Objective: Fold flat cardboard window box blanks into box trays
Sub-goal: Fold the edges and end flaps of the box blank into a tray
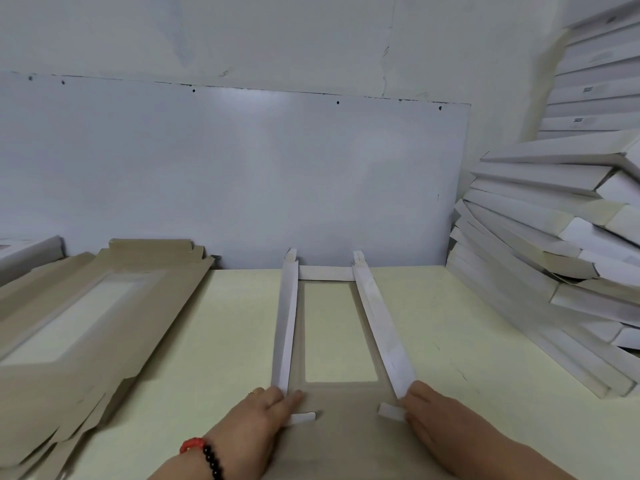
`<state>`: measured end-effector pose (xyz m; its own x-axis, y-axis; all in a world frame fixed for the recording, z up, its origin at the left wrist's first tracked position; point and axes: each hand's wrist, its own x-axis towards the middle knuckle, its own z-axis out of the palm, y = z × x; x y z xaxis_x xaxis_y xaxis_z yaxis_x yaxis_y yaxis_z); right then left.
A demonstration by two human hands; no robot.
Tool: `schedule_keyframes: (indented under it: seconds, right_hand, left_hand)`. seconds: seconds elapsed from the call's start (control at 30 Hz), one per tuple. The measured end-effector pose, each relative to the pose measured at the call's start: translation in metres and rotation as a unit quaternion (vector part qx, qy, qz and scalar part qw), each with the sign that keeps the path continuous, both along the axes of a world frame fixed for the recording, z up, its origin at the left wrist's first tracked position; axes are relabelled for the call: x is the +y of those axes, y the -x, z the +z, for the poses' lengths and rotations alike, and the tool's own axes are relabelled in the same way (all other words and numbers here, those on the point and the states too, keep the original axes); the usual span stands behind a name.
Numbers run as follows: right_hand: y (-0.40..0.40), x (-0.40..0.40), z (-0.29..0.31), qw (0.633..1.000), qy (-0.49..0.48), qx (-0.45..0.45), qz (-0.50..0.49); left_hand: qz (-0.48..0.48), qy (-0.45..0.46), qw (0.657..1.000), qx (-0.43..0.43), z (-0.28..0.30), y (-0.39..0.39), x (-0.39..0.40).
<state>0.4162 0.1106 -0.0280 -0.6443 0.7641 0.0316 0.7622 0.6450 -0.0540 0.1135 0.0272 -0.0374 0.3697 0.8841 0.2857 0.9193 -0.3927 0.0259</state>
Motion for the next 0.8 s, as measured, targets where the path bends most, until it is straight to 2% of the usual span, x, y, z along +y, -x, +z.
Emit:
schedule_keyframes:
  seconds: [0.07, 0.2, 0.27, 0.37, 0.5, 0.63, 0.8]
  right_hand:
    - [-0.003, 0.000, -0.002, 0.999, 0.023, 0.025, 0.001]
    - [-0.009, 0.001, -0.002, 0.994, 0.068, 0.088, 0.012]
    - [-0.012, -0.001, -0.002, 0.990, 0.049, 0.135, 0.016]
    - [-0.015, -0.004, -0.003, 0.985, 0.016, 0.169, 0.010]
    - [-0.013, -0.012, 0.005, 0.984, 0.026, 0.174, -0.027]
    - [-0.019, -0.017, 0.008, 0.980, -0.027, 0.196, 0.030]
    - [-0.035, -0.019, 0.017, 0.990, -0.046, 0.088, 0.100]
  left_hand:
    - [0.015, 0.017, 0.995, -0.101, 0.005, -0.001, -0.001]
    - [0.014, 0.061, 0.982, -0.180, -0.002, 0.004, -0.001]
    - [0.018, 0.046, 0.979, -0.196, -0.004, 0.006, -0.001]
    - [0.024, 0.053, 0.979, -0.196, -0.004, 0.006, 0.000]
    - [0.012, 0.043, 0.982, -0.186, -0.006, 0.008, 0.000]
    - [-0.038, 0.022, 0.985, -0.168, 0.005, 0.010, -0.005]
    - [-0.086, -0.024, 0.986, -0.144, 0.004, 0.019, -0.019]
